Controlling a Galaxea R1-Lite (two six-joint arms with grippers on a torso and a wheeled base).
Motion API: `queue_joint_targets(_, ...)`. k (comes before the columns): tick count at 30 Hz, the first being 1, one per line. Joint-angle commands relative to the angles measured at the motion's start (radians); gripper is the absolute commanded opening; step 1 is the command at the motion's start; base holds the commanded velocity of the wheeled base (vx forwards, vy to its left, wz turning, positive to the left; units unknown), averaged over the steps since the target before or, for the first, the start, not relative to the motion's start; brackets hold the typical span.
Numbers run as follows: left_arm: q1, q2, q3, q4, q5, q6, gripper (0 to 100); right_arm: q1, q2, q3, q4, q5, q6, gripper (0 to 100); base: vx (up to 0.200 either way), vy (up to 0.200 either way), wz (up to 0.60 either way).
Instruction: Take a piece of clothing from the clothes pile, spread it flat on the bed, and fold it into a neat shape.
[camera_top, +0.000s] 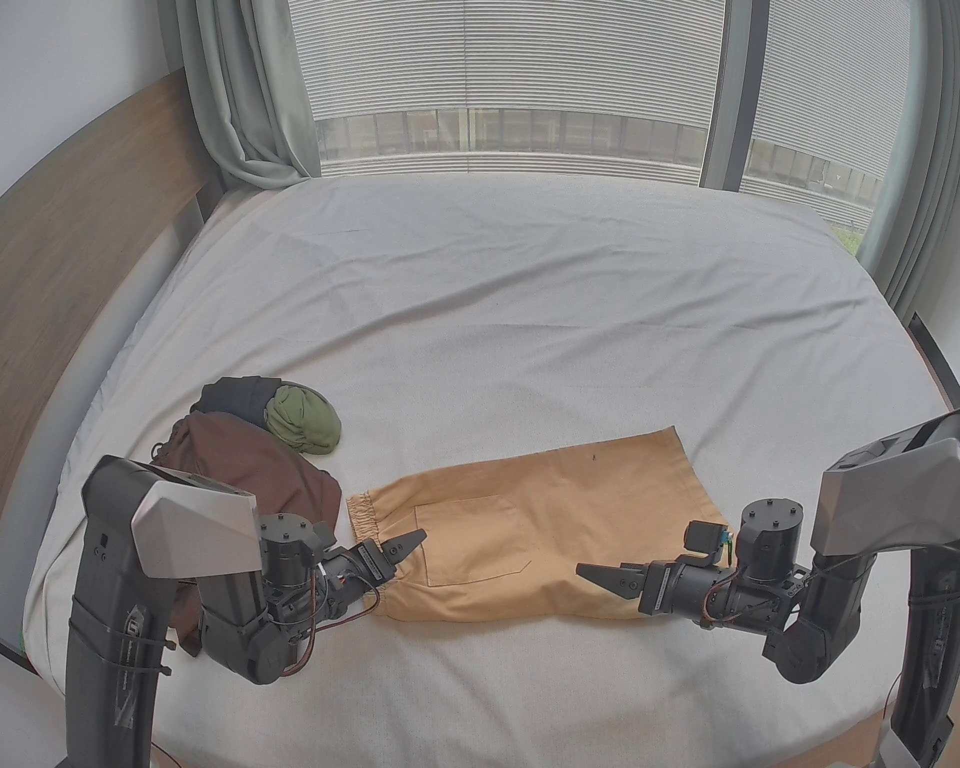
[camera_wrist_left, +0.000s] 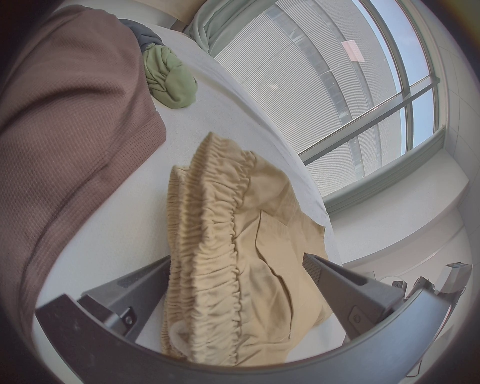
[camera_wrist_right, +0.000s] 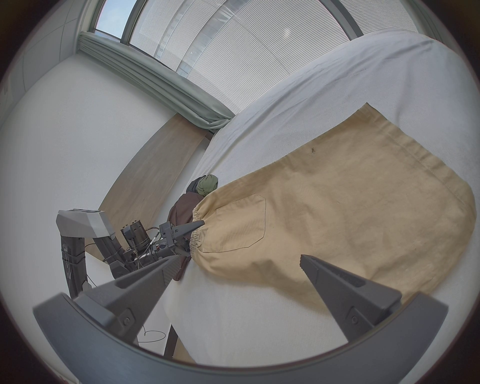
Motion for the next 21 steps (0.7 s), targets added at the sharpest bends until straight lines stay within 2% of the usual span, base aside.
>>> queue_joint_targets(1, -0.002, 0.004, -0.009, -0.001, -0.001, -0.002, 100, 0.000, 0.004, -0.006, -0.001, -0.001, 0.000, 100, 0.000, 0.000, 0.00)
queue_joint_targets(9, -0.002, 0.004, -0.009, -0.001, 0.001, -0.002, 100, 0.000, 0.004, -0.009, -0.001, -0.001, 0.000, 100, 0.000, 0.000, 0.00)
queue_joint_targets(10, 0.000, 0.004, -0.008, -0.001, 0.001, -0.002, 0, 0.000, 0.004, -0.009, -0.001, -0.001, 0.000, 100, 0.000, 0.000, 0.00)
queue_joint_targets(21, 0.006, -0.002, -0.005, -0.003, 0.001, -0.036, 0, -0.014, 0.007, -0.018, -0.001, -0.001, 0.000, 100, 0.000, 0.000, 0.00)
